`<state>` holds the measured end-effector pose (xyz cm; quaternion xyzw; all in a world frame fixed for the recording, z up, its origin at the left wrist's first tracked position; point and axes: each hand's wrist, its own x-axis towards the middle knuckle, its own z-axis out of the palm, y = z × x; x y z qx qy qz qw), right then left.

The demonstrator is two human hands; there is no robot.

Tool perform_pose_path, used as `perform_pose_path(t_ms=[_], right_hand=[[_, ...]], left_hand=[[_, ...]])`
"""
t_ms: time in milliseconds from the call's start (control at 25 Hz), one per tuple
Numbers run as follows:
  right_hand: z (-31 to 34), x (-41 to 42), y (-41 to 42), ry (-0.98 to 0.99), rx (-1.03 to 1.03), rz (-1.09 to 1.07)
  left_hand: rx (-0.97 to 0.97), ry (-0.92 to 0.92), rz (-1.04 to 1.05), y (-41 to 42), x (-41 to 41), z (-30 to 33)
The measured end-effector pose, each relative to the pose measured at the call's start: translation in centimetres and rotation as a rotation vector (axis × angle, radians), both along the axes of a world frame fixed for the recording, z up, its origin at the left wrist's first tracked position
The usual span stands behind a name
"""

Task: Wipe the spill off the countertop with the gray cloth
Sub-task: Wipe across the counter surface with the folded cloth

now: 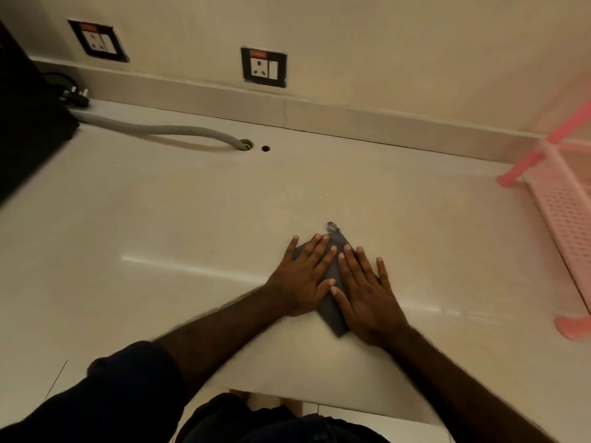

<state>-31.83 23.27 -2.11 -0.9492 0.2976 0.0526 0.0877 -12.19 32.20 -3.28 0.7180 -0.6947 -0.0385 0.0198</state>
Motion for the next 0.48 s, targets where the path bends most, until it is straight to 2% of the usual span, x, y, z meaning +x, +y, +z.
perform_pose_path(t_ms=[280, 480], right_hand=[[-0.4, -9.5, 4.6, 0.072, 0.065, -0.235], [0.6, -5.6, 2.2, -0.009, 0.187, -0.484]], left_hand=[[-0.010, 0.072, -0.195, -1.5, -5.7, -1.6], [0.010, 0.012, -0.271, -6.4, -4.5, -0.5]])
